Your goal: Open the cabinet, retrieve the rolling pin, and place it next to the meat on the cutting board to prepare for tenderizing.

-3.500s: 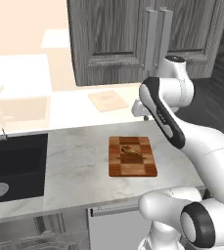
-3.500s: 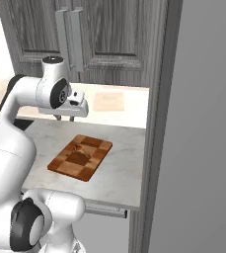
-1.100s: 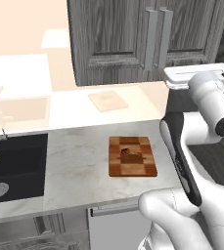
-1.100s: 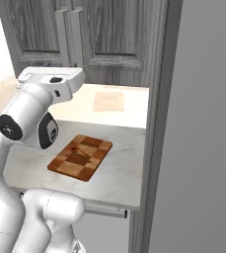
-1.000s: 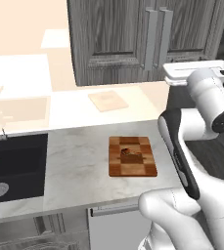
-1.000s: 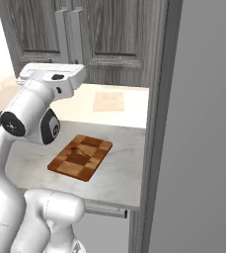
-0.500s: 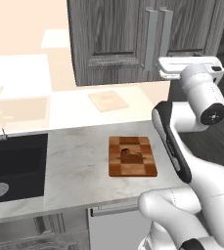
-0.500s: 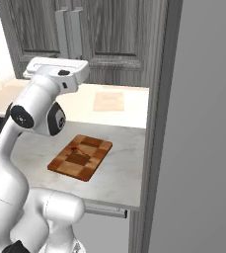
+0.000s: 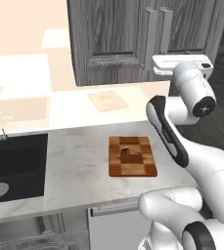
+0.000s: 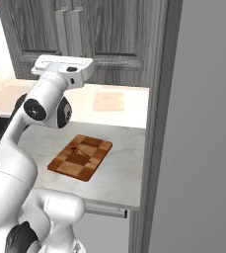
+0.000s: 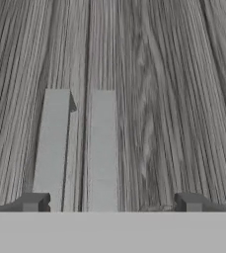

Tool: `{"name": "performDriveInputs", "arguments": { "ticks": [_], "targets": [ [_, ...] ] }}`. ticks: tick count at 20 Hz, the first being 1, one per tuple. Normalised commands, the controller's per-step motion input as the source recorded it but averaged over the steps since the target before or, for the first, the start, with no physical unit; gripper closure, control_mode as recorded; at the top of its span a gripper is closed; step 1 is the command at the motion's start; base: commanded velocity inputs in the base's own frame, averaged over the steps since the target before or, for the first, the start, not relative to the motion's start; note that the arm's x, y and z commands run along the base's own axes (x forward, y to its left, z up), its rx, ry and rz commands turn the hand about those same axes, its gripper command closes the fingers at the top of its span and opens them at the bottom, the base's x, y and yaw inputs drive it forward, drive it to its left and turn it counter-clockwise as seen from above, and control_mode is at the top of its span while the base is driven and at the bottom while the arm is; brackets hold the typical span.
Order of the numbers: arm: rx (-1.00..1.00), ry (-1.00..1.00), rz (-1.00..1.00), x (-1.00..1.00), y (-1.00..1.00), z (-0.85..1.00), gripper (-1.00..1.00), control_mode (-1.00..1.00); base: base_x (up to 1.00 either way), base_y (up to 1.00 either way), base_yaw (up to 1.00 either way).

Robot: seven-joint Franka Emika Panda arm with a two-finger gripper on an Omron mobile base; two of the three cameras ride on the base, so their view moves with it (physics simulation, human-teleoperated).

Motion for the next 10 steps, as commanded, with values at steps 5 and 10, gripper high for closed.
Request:
{"name": "performDriveInputs", "arguments": {
  "ticks": [5,10],
  "targets": [
    [0.0,0.0,0.13,0.32,-0.13,-0.09,-1.0,-1.0,0.0,0.0,0.0],
    [0.01,0.0,0.1,0.35,-0.16,-0.02,-1.0,-1.0,0.0,0.0,0.0]
  ]
}}
